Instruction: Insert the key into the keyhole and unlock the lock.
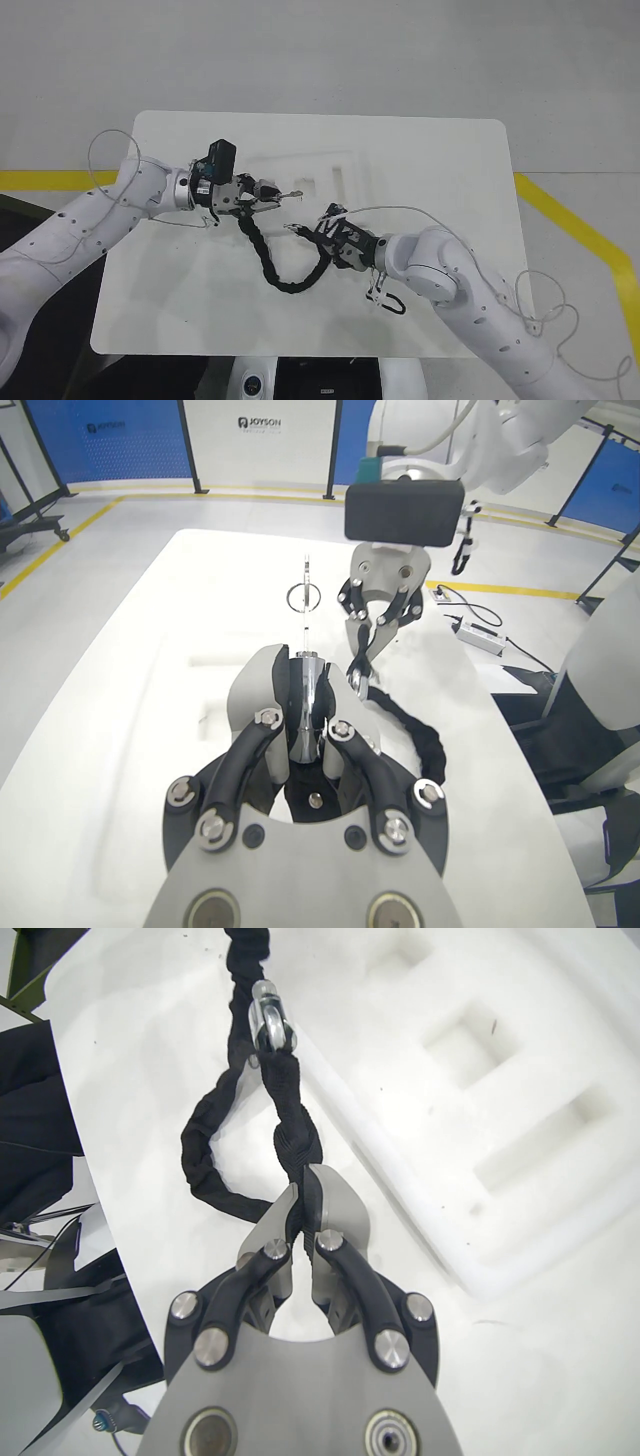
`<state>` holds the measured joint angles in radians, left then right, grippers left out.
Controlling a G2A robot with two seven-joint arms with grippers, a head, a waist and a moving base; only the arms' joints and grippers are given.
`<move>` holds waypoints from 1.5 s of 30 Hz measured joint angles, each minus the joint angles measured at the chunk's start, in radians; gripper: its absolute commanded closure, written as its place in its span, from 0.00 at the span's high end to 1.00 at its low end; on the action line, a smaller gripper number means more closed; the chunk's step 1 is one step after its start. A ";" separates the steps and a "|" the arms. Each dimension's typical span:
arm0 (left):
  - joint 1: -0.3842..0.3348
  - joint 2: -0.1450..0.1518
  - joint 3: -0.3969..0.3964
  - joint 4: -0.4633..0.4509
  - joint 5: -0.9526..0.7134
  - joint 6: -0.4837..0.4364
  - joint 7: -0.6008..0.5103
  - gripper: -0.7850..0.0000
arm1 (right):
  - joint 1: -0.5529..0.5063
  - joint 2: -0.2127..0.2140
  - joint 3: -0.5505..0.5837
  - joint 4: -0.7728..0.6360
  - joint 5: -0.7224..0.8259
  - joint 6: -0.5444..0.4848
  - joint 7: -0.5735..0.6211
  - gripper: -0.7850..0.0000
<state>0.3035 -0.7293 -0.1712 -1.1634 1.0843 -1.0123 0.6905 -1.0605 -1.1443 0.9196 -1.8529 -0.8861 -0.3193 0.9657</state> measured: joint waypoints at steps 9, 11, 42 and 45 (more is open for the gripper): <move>0.000 -0.037 -0.040 0.031 -0.053 0.067 -0.277 0.20 | -0.018 0.003 0.029 -0.004 0.059 0.085 0.066 0.55; 0.003 -0.044 -0.049 0.023 -0.065 0.085 -0.345 0.70 | -0.021 0.005 0.038 -0.013 0.063 0.085 0.064 0.85; -0.102 -0.178 -0.221 0.384 0.225 0.037 0.124 1.00 | 0.097 0.051 0.400 0.101 -0.106 -0.135 -0.369 1.00; -0.131 -0.204 -0.214 0.437 0.275 0.048 0.165 1.00 | 0.138 0.053 0.408 0.121 -0.141 -0.133 -0.364 1.00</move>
<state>0.1725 -0.9338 -0.3854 -0.7263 1.3598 -0.9640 0.8554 -0.9224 -1.0914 1.3281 -1.7315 -1.0273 -0.4526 0.6013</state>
